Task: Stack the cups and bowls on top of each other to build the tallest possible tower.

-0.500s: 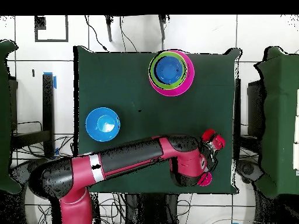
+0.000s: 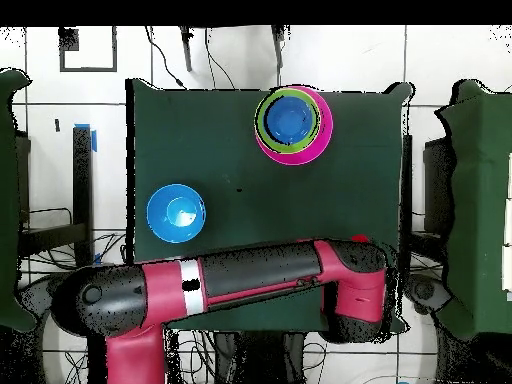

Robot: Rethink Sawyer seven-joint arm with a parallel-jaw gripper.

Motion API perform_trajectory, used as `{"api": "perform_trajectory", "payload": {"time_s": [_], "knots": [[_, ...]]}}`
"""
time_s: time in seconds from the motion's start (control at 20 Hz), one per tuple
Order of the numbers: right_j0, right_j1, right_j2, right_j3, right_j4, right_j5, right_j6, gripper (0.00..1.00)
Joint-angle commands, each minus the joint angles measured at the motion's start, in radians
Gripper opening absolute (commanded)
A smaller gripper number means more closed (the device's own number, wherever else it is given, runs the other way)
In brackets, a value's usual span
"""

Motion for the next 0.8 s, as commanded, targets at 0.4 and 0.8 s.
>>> {"api": "perform_trajectory", "payload": {"time_s": [0.4,0.8], "knots": [[-0.030,-0.185,0.253,-0.037,-0.225,-0.143,0.094,0.00],[-0.049,-0.301,0.341,-0.101,-0.420,-0.291,0.269,0.00]]}}
